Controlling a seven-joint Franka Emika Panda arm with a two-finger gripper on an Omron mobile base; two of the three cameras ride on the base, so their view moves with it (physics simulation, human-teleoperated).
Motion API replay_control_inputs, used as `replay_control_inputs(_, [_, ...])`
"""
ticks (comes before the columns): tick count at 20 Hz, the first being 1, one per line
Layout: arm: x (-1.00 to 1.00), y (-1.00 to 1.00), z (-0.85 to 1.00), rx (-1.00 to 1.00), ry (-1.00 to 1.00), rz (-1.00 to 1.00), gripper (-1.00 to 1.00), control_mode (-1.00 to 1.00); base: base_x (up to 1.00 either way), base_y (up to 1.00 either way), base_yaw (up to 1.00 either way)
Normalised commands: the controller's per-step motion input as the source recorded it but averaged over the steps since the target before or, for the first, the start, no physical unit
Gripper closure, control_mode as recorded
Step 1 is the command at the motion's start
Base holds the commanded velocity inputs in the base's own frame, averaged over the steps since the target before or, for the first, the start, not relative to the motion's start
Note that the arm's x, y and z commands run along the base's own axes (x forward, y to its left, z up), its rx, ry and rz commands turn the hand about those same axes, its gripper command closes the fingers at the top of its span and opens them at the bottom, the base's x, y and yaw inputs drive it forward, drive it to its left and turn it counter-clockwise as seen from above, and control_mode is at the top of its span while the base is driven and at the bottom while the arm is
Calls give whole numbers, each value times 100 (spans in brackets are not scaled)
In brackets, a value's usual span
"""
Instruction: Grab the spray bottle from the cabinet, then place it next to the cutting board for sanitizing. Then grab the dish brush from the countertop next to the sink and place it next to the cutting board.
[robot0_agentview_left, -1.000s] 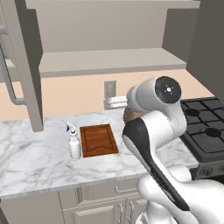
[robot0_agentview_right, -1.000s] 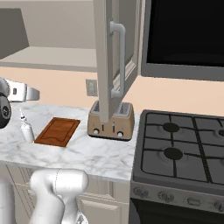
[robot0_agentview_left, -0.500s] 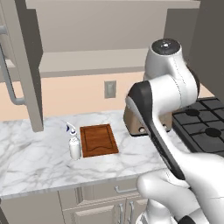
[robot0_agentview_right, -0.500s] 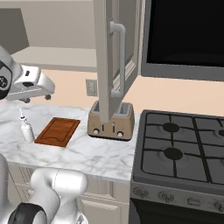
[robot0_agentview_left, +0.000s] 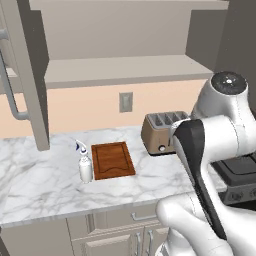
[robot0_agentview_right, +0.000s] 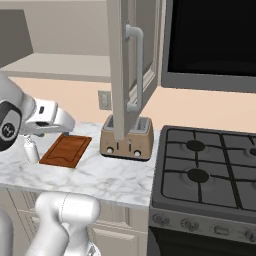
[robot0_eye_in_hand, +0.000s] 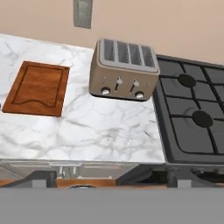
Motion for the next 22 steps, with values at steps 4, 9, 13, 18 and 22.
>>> replay_control_inputs(4, [-46,-36,0,4,-19,-2,-100,-100,0,0,0])
replay_control_inputs(9, [-25,-4,0,15,-22,0,-100,-100,0,0,0])
replay_control_inputs(13, [-39,0,0,14,-36,0,-100,-100,0,0,0])
replay_control_inputs(18, [0,0,0,0,0,0,-100,100,-96,0,0])
replay_control_inputs(22, [0,0,0,0,0,0,-100,100,-100,0,0])
